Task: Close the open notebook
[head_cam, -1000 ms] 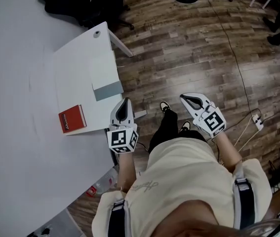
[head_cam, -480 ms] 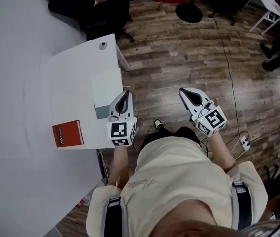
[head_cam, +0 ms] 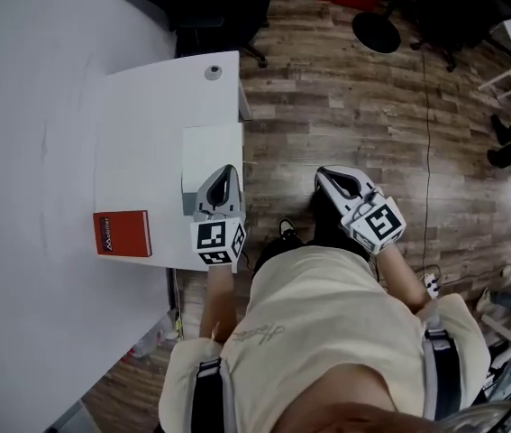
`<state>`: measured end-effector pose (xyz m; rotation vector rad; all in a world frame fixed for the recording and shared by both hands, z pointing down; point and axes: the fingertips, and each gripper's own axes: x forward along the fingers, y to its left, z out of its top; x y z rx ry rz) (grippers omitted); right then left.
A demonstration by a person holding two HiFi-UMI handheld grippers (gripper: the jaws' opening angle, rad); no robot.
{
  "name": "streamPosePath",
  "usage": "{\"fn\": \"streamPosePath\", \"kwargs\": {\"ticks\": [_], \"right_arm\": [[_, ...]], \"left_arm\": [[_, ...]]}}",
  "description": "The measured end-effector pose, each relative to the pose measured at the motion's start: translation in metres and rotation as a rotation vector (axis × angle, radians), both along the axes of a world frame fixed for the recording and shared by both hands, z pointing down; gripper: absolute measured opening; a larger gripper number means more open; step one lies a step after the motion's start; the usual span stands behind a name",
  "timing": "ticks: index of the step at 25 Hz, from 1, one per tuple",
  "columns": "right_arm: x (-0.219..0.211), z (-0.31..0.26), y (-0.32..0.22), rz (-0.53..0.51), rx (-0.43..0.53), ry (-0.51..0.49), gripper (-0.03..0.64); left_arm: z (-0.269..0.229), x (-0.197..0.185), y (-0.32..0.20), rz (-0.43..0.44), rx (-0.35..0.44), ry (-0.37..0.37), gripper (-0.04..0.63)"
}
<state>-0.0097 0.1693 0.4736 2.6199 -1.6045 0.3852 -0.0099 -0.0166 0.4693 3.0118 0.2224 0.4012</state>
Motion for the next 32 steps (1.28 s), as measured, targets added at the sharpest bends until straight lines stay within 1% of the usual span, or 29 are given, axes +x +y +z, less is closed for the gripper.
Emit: {"fn": "streamPosePath", "kwargs": {"ticks": [3, 7, 9, 12, 18, 20, 22, 25, 27, 29, 31, 32], "right_arm": [[0.027, 0.005, -0.018, -0.063, 0.012, -0.004, 0.008], [0.067, 0.001, -0.043, -0.177, 0.039, 0.005, 0.008], [0.092, -0.004, -0.052, -0.237, 0.049, 0.018, 0.008], [0.128, -0.008, -0.062, -0.313, 0.059, 0.028, 0.008], [0.174, -0.004, -0.064, -0.442, 0.084, 0.000, 0.008], [0.184, -0.005, -0.066, -0.495, 0.081, 0.007, 0.008], [0.193, -0.006, -0.070, -0.536, 0.068, 0.038, 0.008], [0.200, -0.006, -0.079, -0.585, 0.082, 0.066, 0.008], [0.196, -0.004, -0.084, -0.619, 0.096, 0.046, 0.008], [0.190, -0.001, -0.091, -0.649, 0.102, 0.029, 0.008], [0.185, 0.002, -0.098, -0.680, 0.096, 0.027, 0.008], [0.182, 0.003, -0.102, -0.697, 0.093, 0.029, 0.008]], "left_arm": [[0.004, 0.009, -0.018, -0.072, 0.008, -0.007, 0.018], [0.006, 0.020, -0.041, -0.194, 0.024, -0.039, 0.018], [0.000, 0.032, -0.043, -0.243, 0.023, -0.040, 0.018], [-0.015, 0.053, -0.040, -0.298, 0.041, -0.034, 0.020], [-0.038, 0.085, -0.024, -0.420, 0.096, -0.020, 0.018], [-0.041, 0.089, -0.018, -0.461, 0.122, -0.042, 0.018], [-0.042, 0.091, -0.013, -0.500, 0.148, -0.065, 0.018], [-0.040, 0.085, -0.006, -0.551, 0.167, -0.097, 0.018], [-0.035, 0.073, -0.005, -0.582, 0.136, -0.117, 0.019], [-0.028, 0.063, -0.012, -0.619, 0.062, -0.124, 0.020], [-0.022, 0.053, -0.021, -0.670, -0.002, -0.111, 0.020], [-0.020, 0.048, -0.026, -0.696, -0.015, -0.099, 0.020]]}}
